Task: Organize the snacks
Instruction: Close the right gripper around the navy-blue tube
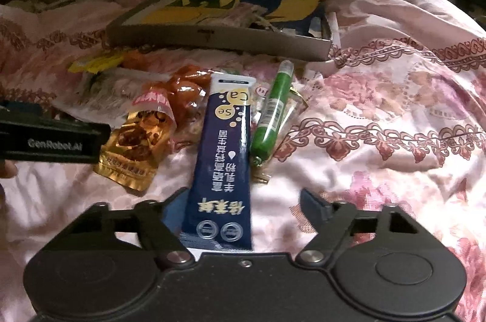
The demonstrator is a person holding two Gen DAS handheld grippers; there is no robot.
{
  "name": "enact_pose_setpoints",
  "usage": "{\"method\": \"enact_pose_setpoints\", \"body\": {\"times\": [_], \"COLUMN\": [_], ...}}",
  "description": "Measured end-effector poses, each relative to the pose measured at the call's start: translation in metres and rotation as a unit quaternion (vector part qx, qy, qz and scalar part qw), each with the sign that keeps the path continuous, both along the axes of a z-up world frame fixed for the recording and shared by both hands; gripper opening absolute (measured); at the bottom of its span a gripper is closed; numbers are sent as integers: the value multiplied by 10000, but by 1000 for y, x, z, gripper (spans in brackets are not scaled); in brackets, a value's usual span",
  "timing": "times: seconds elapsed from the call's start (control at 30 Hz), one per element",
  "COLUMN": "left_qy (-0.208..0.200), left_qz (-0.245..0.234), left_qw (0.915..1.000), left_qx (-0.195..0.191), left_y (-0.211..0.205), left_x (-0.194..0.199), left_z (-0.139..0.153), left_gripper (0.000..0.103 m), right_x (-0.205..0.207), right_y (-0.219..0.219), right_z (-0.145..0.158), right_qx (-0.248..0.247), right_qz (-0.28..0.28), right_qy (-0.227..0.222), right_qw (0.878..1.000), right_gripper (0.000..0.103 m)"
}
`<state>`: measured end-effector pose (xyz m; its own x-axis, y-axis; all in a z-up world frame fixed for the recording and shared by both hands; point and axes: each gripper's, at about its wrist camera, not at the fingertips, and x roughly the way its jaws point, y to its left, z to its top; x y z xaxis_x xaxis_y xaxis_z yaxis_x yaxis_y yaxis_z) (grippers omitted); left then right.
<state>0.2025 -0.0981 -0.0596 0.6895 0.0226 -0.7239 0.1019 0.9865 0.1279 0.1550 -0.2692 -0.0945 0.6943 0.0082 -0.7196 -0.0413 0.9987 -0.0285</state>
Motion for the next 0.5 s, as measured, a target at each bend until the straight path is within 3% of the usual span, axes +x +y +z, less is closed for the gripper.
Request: {"method": "enact_pose_setpoints", "body": {"times": [0.13,0.5], "left_qy": [17,83], "left_qz": [-53,-504], "left_qw": [10000,9987], "left_qx": [11,-70], "left_y": [-7,-24], "left_x": [-1,-8], "left_z": [-1,-12], "left_gripper": [103,103], "right_x": [0,-3], "right_y": [-2,-24], "right_z": [2,4], "right_qx": [-16,113], "right_qz": [51,-9], "right_qy": [16,180], "right_qw": [10000,9998], "right_gripper": [47,47]}}
